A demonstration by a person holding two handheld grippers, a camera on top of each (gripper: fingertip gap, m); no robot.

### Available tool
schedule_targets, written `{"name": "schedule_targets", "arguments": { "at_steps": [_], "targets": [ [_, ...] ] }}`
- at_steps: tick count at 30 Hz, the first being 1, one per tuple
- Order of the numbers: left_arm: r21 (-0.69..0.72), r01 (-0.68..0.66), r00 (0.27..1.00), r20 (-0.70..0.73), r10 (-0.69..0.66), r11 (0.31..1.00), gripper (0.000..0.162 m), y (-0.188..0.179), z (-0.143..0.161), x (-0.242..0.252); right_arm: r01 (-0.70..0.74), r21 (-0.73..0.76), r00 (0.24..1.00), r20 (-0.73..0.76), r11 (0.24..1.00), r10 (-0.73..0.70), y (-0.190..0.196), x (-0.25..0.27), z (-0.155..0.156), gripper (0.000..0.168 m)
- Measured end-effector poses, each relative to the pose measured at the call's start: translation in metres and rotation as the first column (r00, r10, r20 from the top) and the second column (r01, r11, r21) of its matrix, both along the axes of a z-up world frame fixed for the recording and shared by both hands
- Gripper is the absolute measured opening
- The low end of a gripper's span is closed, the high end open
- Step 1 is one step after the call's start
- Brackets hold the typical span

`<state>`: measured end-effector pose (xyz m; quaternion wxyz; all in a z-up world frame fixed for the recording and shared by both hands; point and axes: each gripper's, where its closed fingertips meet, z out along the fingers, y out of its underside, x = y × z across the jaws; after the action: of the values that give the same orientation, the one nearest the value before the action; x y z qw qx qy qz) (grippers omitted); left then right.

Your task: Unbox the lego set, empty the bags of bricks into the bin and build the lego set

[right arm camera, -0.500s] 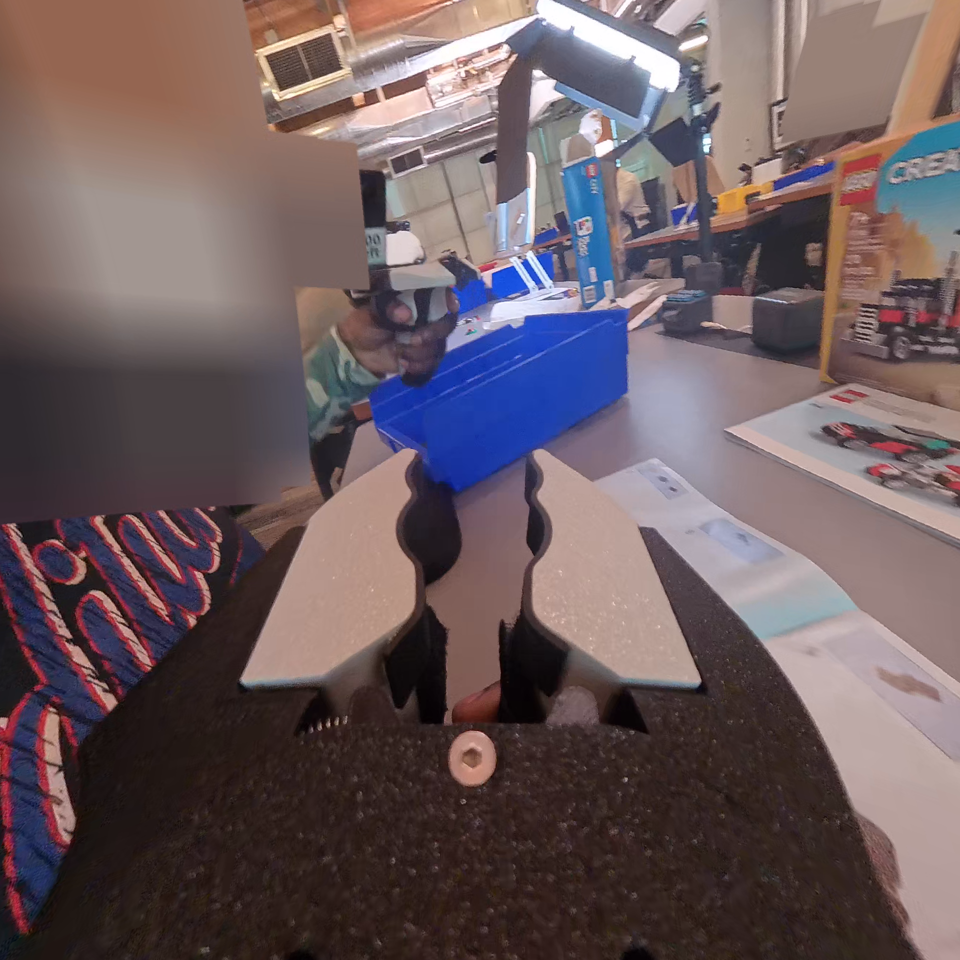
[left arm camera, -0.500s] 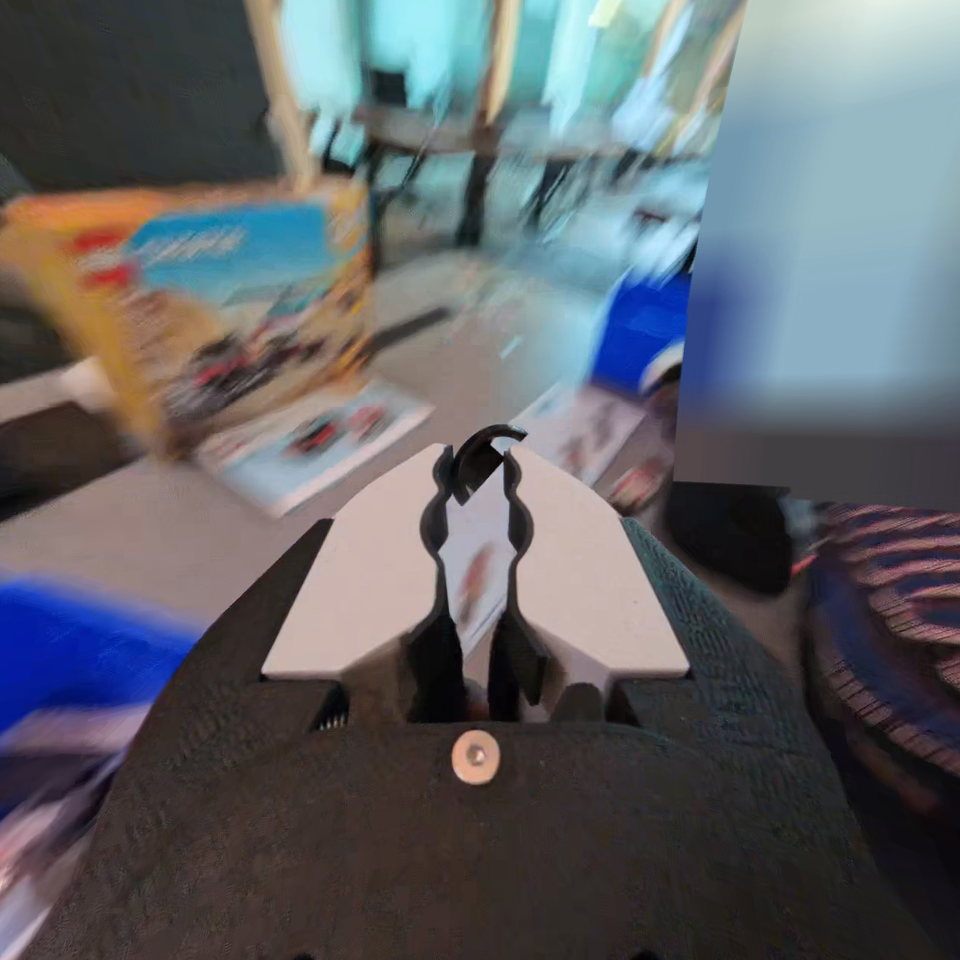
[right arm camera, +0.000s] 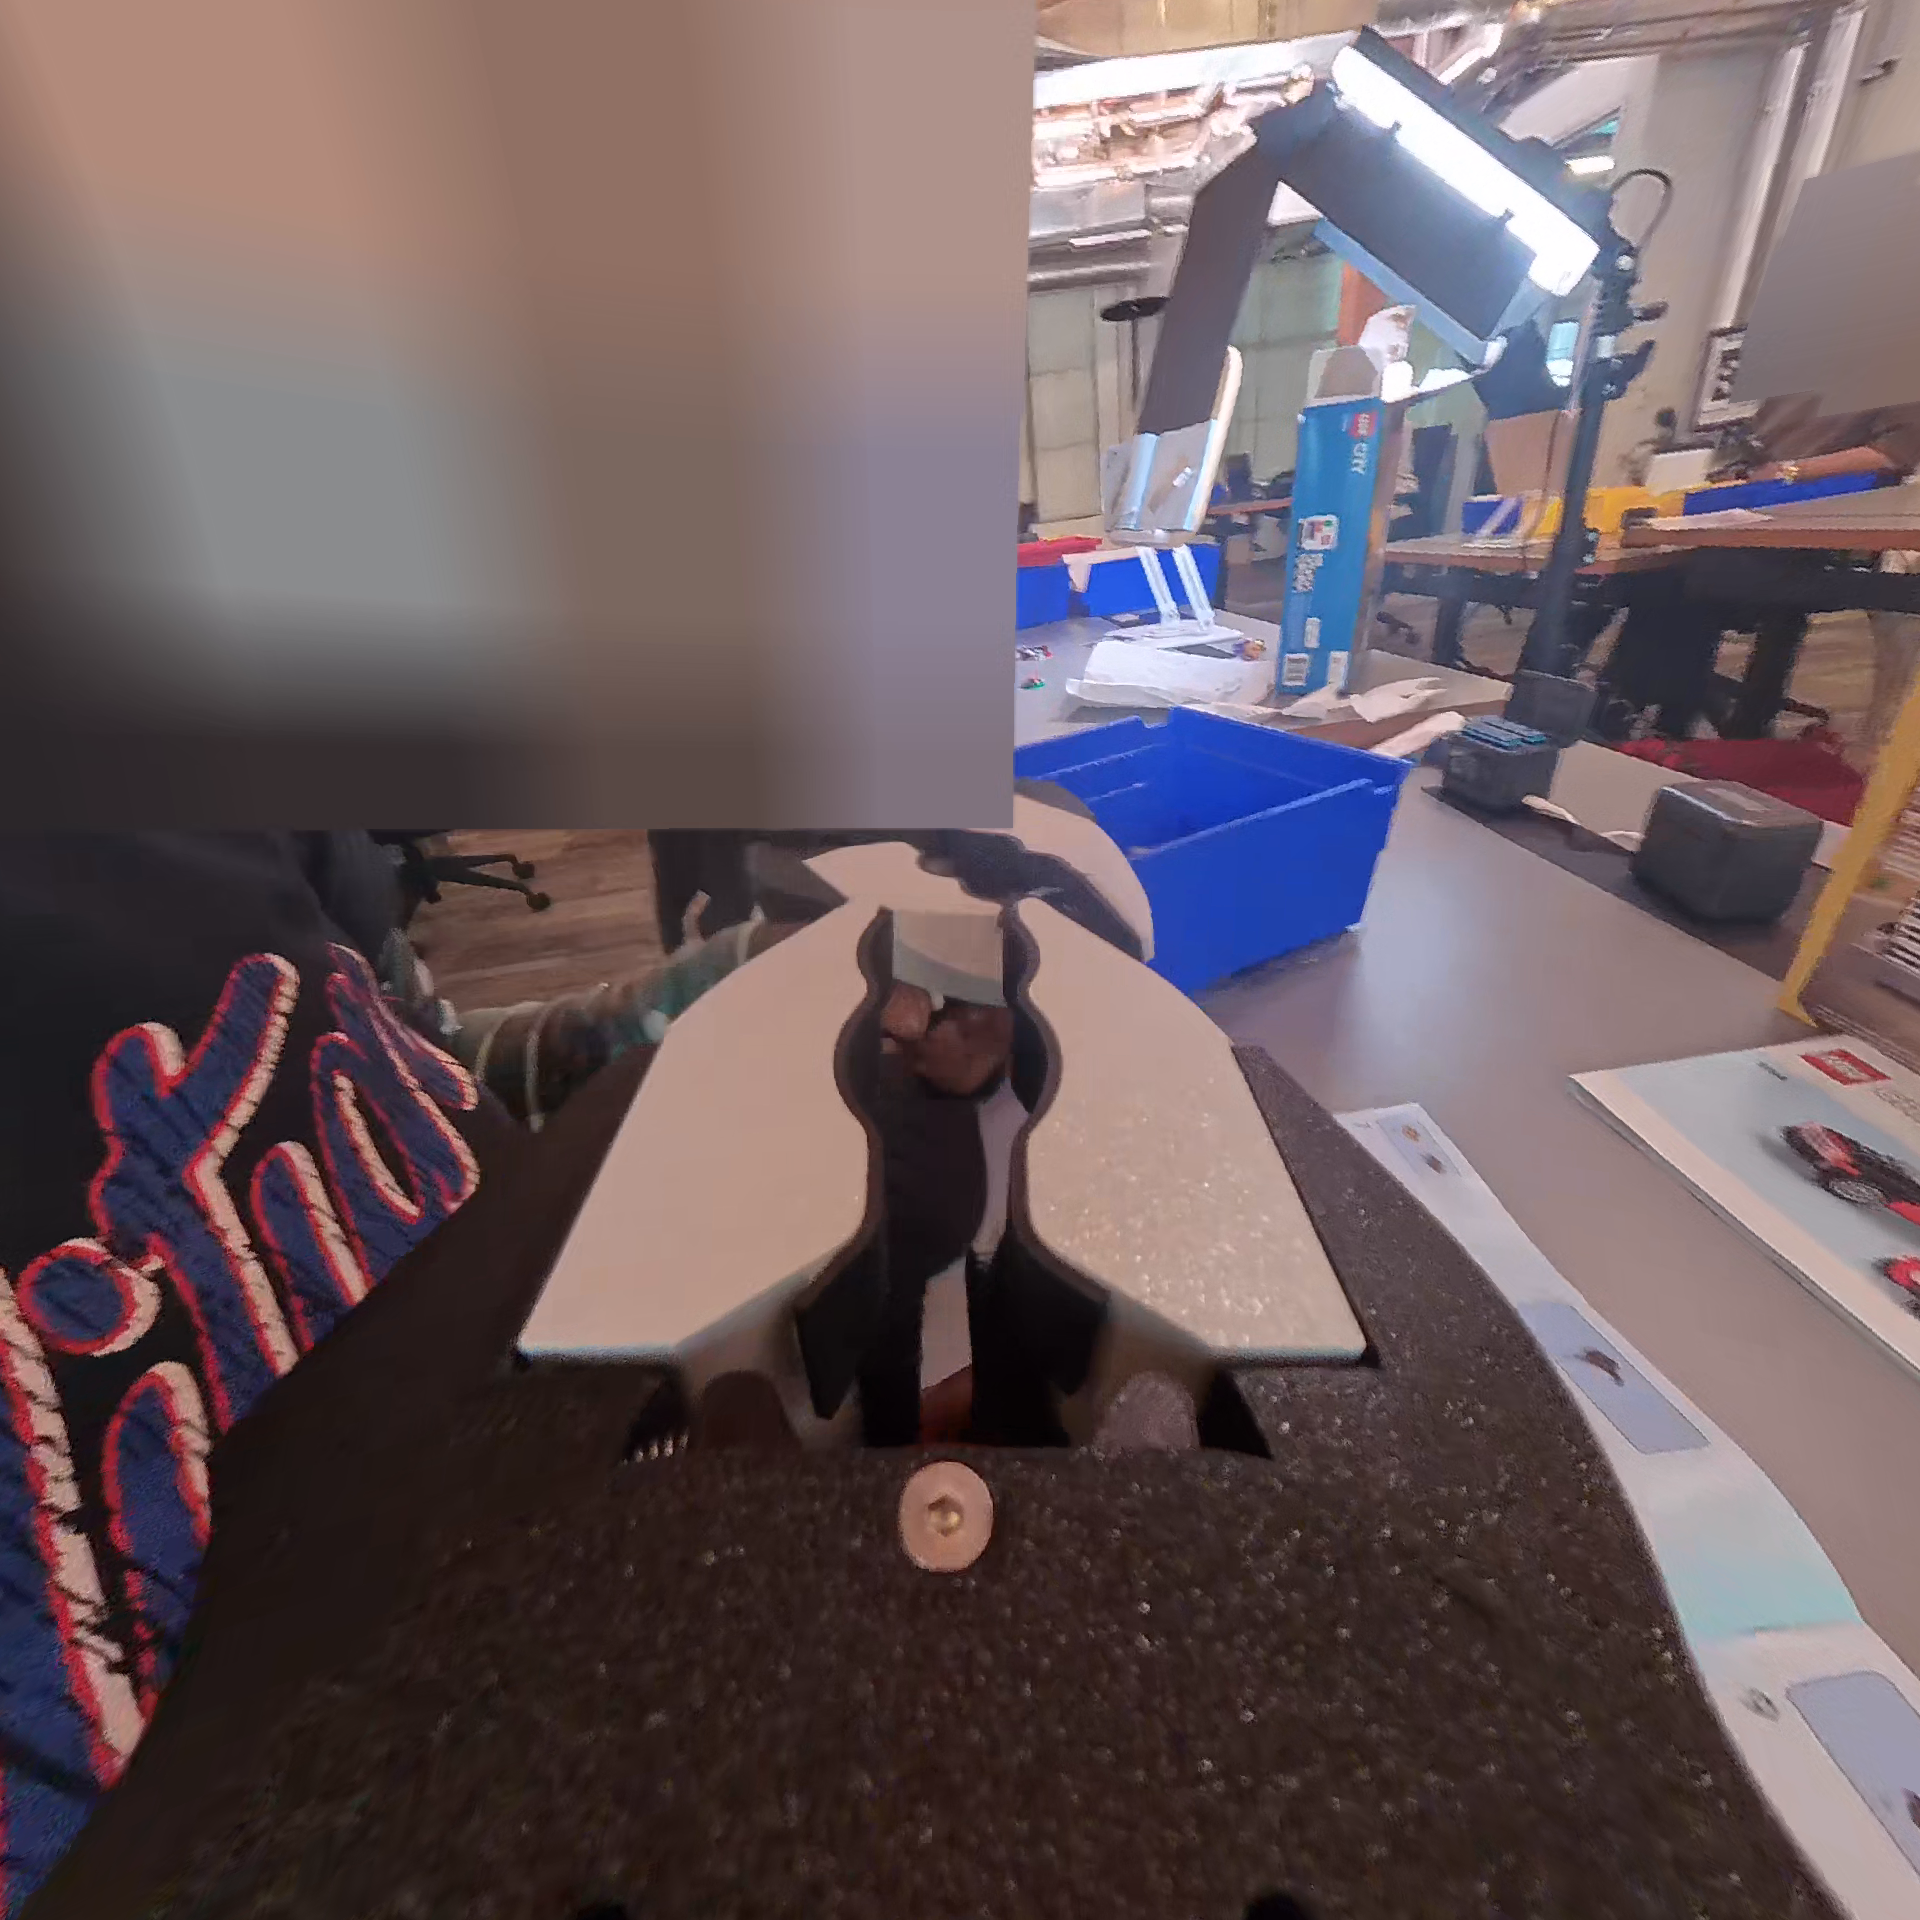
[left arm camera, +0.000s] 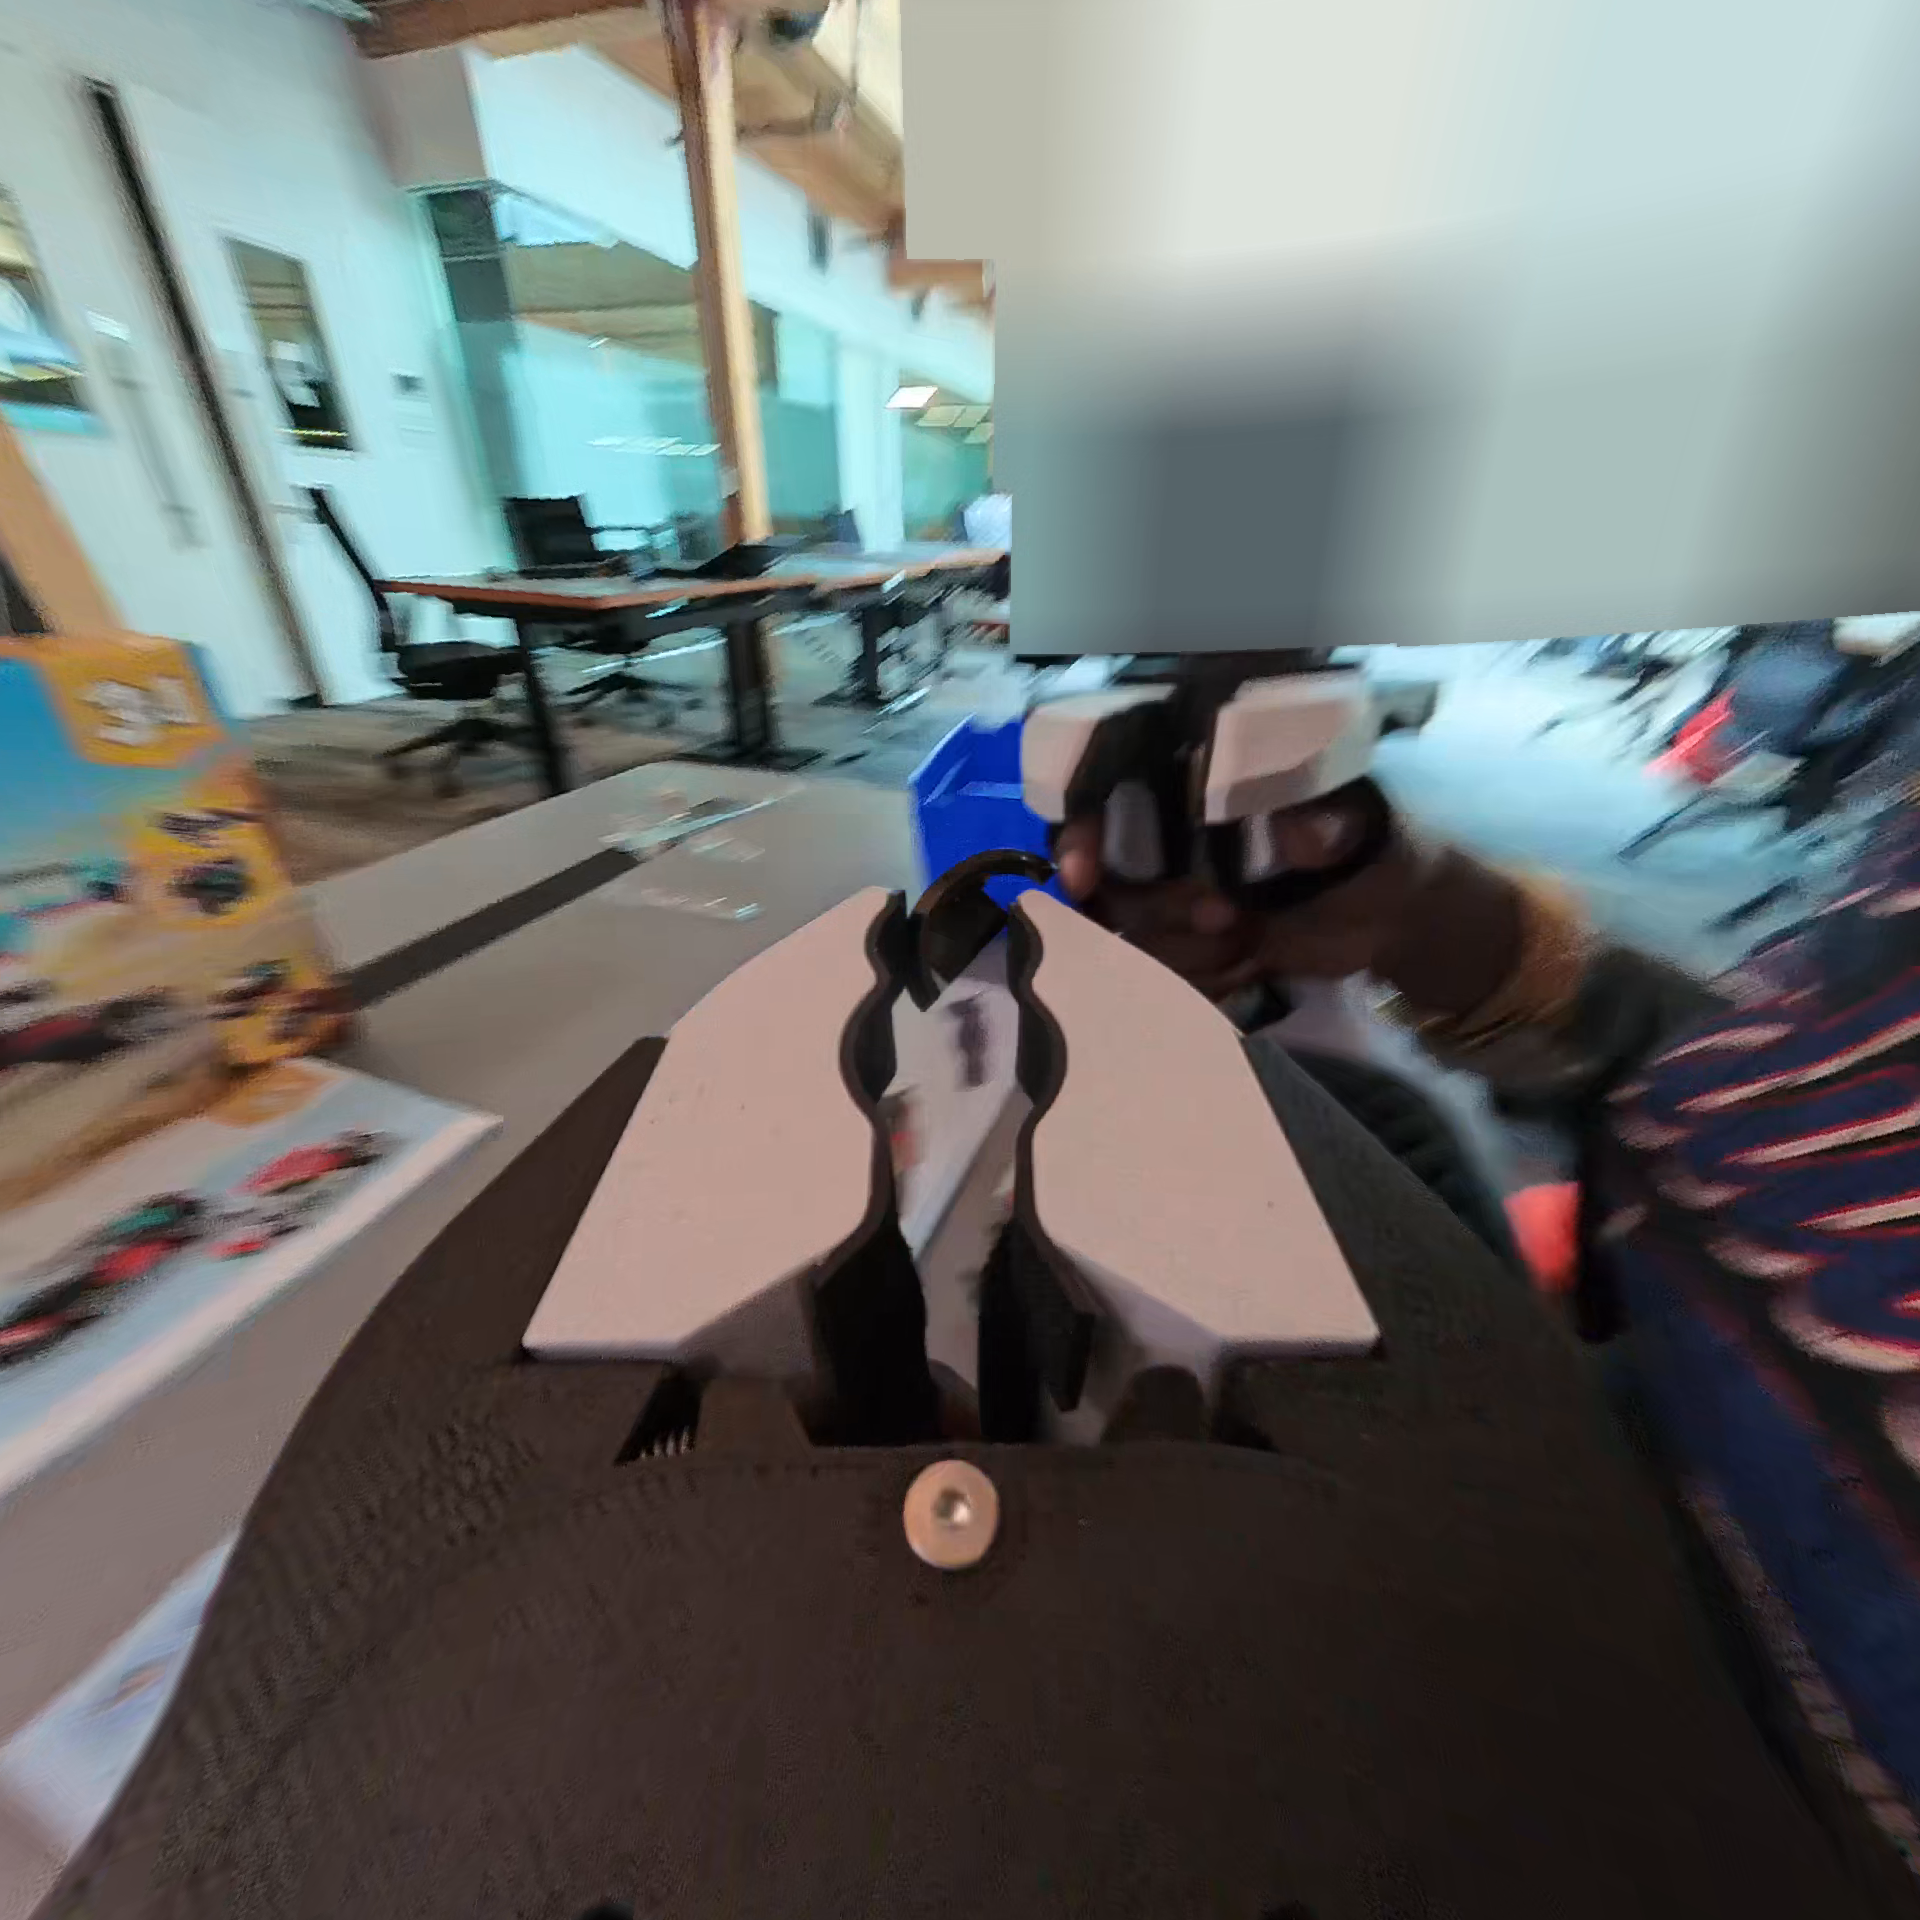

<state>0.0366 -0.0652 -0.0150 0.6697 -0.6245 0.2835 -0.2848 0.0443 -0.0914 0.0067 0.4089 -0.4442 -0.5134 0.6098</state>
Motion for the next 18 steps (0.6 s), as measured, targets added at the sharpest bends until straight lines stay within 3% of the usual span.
{"name": "schedule_targets", "arguments": {
  "at_steps": [1, 3, 8, 15, 18],
  "targets": [
    [0.039, -0.07, 0.992, -0.106, 0.074, 0.997, 0.018, 0.004, -0.004, -0.002, 0.032, 0.017, 0.999, 0.016, 0.999, -0.033, 0.002, 0.0, -0.003, 0.02],
    [0.121, -0.167, 0.947, -0.257, 0.193, 0.979, 0.019, 0.009, -0.008, -0.004, 0.109, 0.053, 0.993, 0.037, 0.993, -0.111, 0.008, -0.002, -0.008, 0.02],
    [0.256, -0.246, 0.867, -0.373, 0.33, 0.935, 0.019, 0.012, -0.007, 0.0, 0.211, 0.132, 0.968, 0.112, 0.969, -0.226, 0.018, -0.008, -0.023, 0.018],
    [0.373, -0.265, 0.777, -0.463, 0.426, 0.889, 0.019, 0.014, -0.013, 0.004, 0.23, 0.182, 0.962, 0.105, 0.956, -0.252, 0.017, -0.007, -0.026, 0.004],
    [0.375, -0.253, 0.79, -0.452, 0.414, 0.892, 0.021, 0.013, -0.014, 0.008, 0.229, 0.169, 0.965, 0.089, 0.959, -0.246, 0.018, -0.003, -0.028, 0.003]
  ]
}}
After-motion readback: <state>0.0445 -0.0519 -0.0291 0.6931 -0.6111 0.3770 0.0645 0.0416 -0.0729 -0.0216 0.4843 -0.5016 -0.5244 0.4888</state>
